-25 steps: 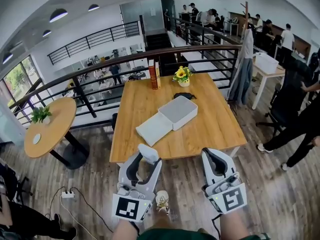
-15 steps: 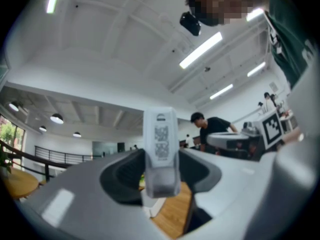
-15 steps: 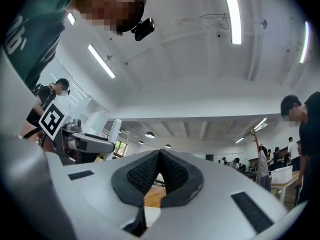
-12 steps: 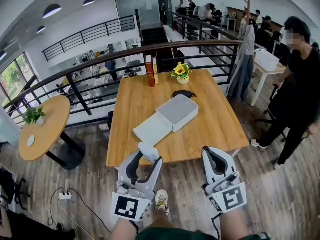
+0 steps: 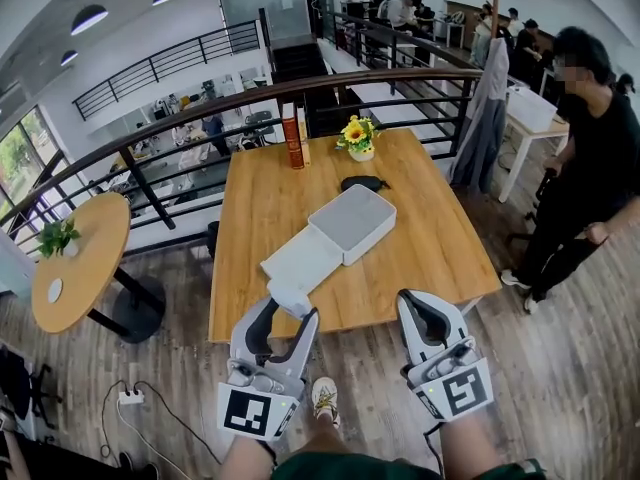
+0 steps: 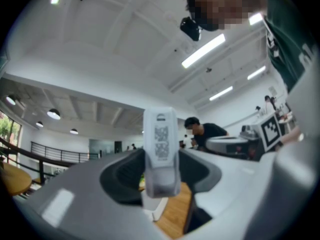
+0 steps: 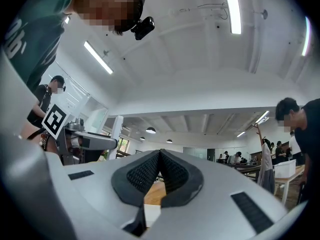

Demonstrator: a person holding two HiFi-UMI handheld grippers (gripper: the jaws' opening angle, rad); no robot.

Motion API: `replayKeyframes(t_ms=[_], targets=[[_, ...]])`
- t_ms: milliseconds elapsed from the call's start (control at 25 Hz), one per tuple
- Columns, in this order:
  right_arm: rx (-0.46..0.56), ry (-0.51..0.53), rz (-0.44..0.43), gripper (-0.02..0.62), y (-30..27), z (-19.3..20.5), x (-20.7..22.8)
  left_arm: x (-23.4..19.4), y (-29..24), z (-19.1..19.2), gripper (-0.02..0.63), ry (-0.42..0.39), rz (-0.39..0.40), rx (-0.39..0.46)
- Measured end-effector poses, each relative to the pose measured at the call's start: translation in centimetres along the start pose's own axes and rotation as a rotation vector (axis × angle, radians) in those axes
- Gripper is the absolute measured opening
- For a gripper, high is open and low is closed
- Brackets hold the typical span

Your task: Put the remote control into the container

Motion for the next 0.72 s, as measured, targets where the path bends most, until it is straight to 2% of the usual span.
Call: replayKeyframes(t_ms=[720], targets=[[-0.038, -0.010, 0.055, 0.017, -10.3, 3.2, 3.8, -8.5, -7.1, 3.0, 0.213, -0.002, -0.011, -0.021]])
Point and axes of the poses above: the fingertips, and each gripper's own axes: y backward along the fingers, x to its right, z out of its underside, the point moved 1 cm from there along y, backward along the fingers, and after that the axes turned 1 degree about x, right-handed, at the moved point
